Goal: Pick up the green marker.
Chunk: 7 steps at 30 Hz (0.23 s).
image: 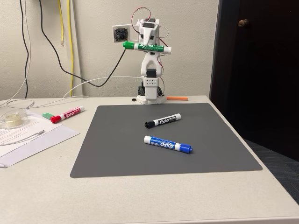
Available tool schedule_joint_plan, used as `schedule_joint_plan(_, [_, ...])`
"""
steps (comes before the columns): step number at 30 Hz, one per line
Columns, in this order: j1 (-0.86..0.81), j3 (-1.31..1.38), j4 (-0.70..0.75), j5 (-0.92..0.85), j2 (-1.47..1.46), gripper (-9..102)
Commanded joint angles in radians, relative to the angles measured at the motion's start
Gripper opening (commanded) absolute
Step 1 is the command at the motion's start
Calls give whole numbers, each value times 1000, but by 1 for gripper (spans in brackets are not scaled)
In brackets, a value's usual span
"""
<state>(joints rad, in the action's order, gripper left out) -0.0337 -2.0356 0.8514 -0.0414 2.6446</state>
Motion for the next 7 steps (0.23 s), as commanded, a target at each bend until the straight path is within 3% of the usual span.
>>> schedule_joint_plan(1, [-5, 5, -18, 6, 5, 0])
schedule_joint_plan(7, [-8, 5, -21, 12, -2, 0])
